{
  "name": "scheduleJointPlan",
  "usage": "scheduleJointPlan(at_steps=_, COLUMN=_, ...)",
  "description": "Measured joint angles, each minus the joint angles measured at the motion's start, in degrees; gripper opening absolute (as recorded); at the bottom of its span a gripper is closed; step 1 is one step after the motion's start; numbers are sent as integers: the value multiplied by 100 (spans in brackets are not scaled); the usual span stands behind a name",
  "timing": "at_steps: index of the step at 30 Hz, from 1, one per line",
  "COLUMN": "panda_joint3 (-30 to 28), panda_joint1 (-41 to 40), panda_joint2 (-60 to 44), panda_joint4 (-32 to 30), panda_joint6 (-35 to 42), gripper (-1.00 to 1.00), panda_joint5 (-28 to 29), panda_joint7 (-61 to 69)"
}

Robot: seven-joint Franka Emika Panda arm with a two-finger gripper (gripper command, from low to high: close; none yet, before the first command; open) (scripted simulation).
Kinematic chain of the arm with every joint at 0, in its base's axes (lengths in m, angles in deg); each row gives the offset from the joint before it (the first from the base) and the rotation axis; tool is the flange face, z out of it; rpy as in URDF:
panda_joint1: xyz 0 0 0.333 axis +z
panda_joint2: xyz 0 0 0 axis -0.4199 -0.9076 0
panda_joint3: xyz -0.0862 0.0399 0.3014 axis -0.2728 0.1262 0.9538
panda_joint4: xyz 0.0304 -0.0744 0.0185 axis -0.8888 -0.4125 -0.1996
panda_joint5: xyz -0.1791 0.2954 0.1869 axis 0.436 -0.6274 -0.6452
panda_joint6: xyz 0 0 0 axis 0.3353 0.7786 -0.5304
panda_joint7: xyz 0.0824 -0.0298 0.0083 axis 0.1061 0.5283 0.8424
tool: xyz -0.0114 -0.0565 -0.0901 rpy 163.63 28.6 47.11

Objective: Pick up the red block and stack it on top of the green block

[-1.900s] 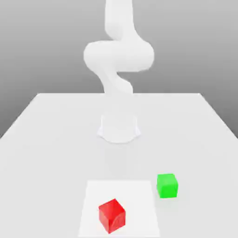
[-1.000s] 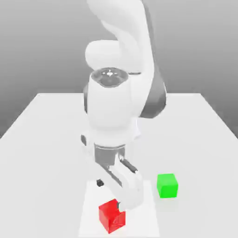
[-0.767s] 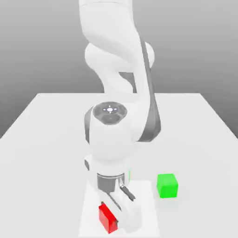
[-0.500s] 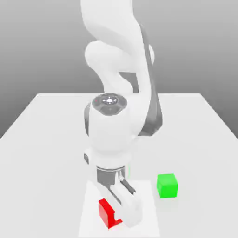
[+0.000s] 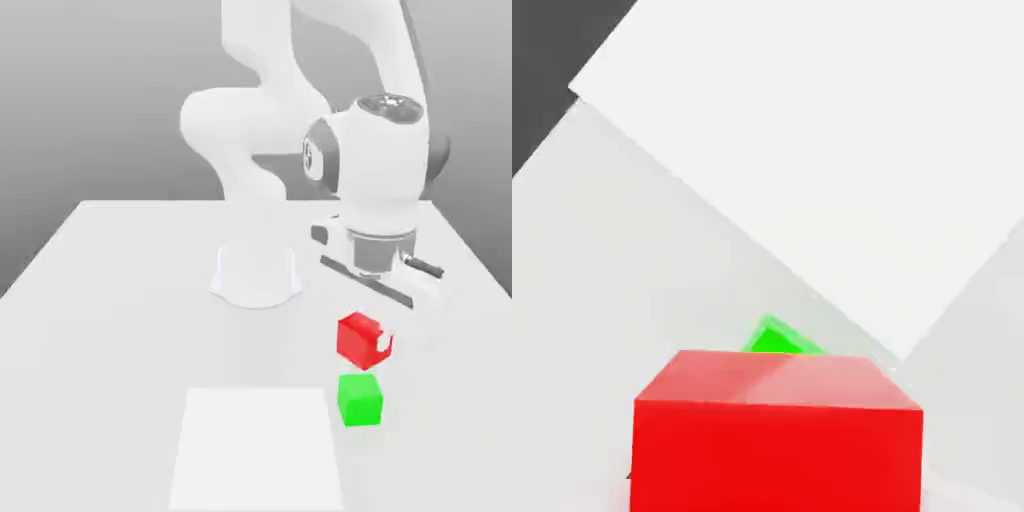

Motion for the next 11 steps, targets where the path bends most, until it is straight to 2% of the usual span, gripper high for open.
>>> scheduleJointPlan(at_steps=4, panda_joint3=41, panda_joint1=-146, panda_joint2=-466, panda_joint4=11, panda_joint6=-442, gripper=-100, panda_joint5=462, panda_joint7=-346)
scheduleJointPlan(at_steps=9, panda_joint3=-156, panda_joint1=-145, panda_joint2=-1175, panda_joint4=19, panda_joint6=-1073, gripper=-100, panda_joint5=1306, panda_joint7=-942)
scheduleJointPlan(at_steps=10, panda_joint3=-206, panda_joint1=-112, panda_joint2=-1261, panda_joint4=19, panda_joint6=-1149, gripper=100, panda_joint5=1414, panda_joint7=-1018)
scheduleJointPlan(at_steps=11, panda_joint3=-206, panda_joint1=-112, panda_joint2=-1261, panda_joint4=19, panda_joint6=-1150, gripper=100, panda_joint5=1414, panda_joint7=-1018)
